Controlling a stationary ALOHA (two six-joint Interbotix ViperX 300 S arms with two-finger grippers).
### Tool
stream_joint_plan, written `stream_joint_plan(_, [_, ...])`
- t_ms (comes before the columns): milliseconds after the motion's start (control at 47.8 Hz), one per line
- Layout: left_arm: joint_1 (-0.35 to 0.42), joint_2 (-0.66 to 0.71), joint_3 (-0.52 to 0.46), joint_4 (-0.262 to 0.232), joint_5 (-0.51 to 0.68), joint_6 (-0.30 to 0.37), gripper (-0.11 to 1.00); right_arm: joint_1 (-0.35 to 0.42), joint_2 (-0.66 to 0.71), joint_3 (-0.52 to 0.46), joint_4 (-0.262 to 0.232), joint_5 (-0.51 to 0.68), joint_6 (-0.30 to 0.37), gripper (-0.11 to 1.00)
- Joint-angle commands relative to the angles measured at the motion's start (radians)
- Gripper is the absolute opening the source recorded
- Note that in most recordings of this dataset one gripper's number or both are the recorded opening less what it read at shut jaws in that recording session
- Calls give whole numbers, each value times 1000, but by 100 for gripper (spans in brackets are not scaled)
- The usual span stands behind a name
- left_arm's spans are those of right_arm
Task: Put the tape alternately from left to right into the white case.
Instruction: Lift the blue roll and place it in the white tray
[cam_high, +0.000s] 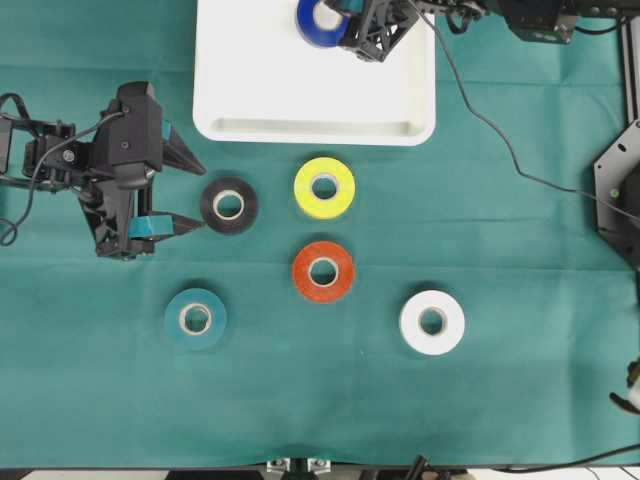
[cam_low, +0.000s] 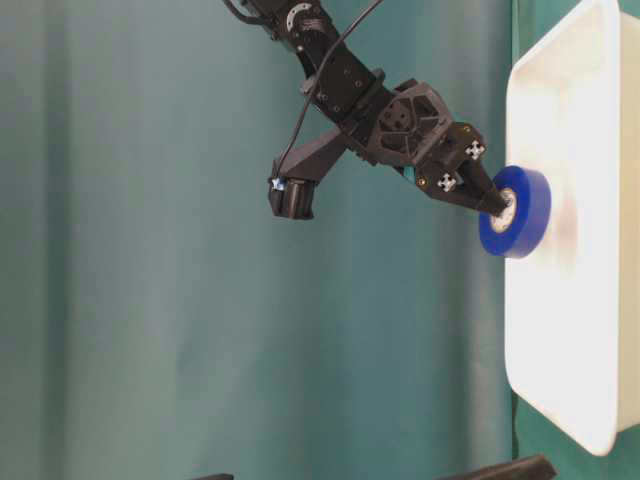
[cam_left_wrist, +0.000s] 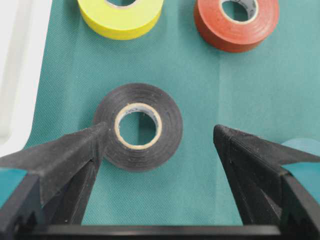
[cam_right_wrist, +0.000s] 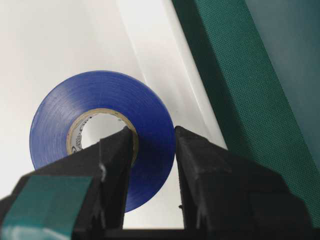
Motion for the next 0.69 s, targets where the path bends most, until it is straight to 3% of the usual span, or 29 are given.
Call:
stream_joint_plan(0, [3, -8, 0, -2, -8, 2, 57, -2, -17, -25, -2, -9, 2, 25])
stream_joint_plan(335, [3, -6, 0, -2, -8, 2, 57, -3, -15, -25, -2, -9, 3, 27])
stream_joint_plan(544, [3, -6, 0, -2, -8, 2, 57, -2, -17, -25, -2, -6, 3, 83])
stream_joint_plan(670, [3, -8, 0, -2, -8, 0, 57, -2, -15, -25, -2, -6, 3, 81])
